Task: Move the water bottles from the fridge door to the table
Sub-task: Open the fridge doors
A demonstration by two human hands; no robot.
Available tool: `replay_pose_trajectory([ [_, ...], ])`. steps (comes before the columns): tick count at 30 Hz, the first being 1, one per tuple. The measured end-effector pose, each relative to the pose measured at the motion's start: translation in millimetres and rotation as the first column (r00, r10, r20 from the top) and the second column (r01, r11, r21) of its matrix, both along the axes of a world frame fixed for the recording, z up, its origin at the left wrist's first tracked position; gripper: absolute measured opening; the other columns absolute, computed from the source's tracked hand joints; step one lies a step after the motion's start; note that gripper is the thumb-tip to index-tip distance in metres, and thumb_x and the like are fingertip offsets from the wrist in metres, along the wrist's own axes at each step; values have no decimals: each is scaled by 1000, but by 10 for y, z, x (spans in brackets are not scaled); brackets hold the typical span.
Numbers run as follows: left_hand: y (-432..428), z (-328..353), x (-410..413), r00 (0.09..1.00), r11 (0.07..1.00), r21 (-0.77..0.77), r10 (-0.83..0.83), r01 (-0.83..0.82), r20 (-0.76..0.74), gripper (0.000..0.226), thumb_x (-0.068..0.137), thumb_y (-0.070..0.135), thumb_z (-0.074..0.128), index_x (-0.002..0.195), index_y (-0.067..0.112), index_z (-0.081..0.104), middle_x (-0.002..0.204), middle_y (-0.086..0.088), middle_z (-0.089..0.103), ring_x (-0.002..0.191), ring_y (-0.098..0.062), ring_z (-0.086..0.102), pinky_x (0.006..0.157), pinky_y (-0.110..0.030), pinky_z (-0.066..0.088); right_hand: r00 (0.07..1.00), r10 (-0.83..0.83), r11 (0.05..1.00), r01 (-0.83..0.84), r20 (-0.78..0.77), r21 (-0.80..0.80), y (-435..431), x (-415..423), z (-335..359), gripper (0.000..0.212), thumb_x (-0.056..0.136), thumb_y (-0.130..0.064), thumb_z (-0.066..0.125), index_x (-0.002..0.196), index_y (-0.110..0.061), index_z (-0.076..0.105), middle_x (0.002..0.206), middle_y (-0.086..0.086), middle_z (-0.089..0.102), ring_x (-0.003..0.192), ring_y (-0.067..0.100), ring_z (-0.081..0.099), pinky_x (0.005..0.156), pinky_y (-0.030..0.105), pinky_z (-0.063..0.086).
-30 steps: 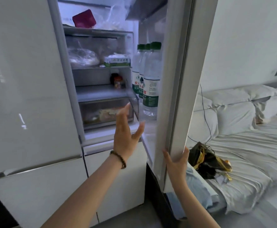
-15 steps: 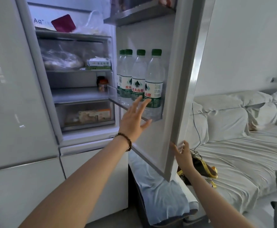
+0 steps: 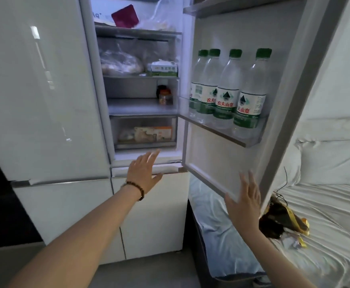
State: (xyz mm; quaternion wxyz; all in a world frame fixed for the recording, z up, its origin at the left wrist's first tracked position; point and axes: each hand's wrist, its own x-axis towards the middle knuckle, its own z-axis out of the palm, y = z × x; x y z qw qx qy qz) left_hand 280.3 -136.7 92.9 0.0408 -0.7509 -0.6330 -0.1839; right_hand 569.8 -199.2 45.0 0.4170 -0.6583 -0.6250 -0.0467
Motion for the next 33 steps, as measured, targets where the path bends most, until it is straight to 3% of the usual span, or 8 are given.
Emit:
replay_pose_trajectory([
  [8, -227, -751, -2180, 922, 887, -305, 382, -347, 60, 69, 92, 53, 35, 148, 17, 13, 155, -5, 20, 135, -25, 31, 105, -38, 34, 919, 321, 866, -188, 228, -464, 675, -1718, -455, 72, 90, -40, 50, 149, -20, 14, 158, 5, 10, 144, 22, 15, 113, 33, 21],
  [12, -90, -1041, -3082, 873, 831, -378, 477, -408, 104, 70, 92, 55, 33, 148, 17, 14, 155, -4, 20, 136, -25, 29, 107, -37, 32, 870, 461, 738, -267, 173, -620, 1092, -2766, -681, 73, 90, -45, 50, 149, -21, 13, 159, 3, 5, 145, 21, 10, 113, 33, 21],
  [15, 123, -1306, -3530, 784, 774, -484, 569, -409, 248, 70, 91, 57, 34, 147, 17, 18, 154, -6, 24, 137, -27, 29, 108, -40, 31, 851, 524, 619, -353, 35, -701, 1394, -3494, -852, 75, 88, -44, 55, 148, -21, 17, 159, 2, 8, 145, 18, 11, 113, 31, 21],
  [19, 500, -1612, -3836, 550, 734, -597, 659, -323, 513, 74, 89, 56, 41, 146, 14, 21, 152, -11, 27, 137, -29, 29, 112, -43, 26, 845, 361, 489, -532, -395, -691, 1786, -4246, -1031, 81, 83, -42, 66, 146, -14, 22, 155, 6, 19, 142, 20, 21, 111, 29, 21],
  [24, 1085, -1744, -3965, 231, 770, -599, 637, -219, 735, 65, 89, 49, 49, 139, 11, 34, 143, -12, 42, 128, -27, 43, 98, -30, 34, 621, -7, 537, -659, -784, -527, 2263, -4695, -1106, 69, 80, -40, 70, 135, -16, 36, 145, 6, 37, 129, 21, 40, 103, 34, 36],
  [28, 1492, -1755, -3920, 19, 778, -624, 627, -73, 779, 64, 84, 52, 56, 125, 5, 44, 125, -11, 50, 115, -27, 51, 103, -40, 41, 334, -234, 555, -725, -913, -408, 2548, -4775, -1157, 56, 81, -40, 68, 125, -12, 48, 130, 6, 49, 124, 23, 48, 101, 36, 42],
  [30, 1632, -1767, -3846, -140, 796, -605, 600, 13, 787, 59, 81, 49, 61, 115, 4, 45, 112, -10, 51, 105, -22, 53, 97, -37, 45, 226, -262, 565, -752, -938, -339, 2631, -4783, -1218, 46, 83, -37, 67, 120, -15, 53, 125, 6, 52, 122, 22, 50, 104, 37, 40],
  [33, 1773, -1806, -3727, -382, 835, -539, 537, 114, 752, 64, 79, 44, 65, 118, -1, 42, 98, -12, 54, 109, -23, 57, 96, -33, 45, 54, -282, 572, -792, -958, -213, 2722, -4798, -1236, 35, 82, -36, 67, 112, -20, 58, 116, 3, 61, 111, 18, 56, 106, 34, 37],
])
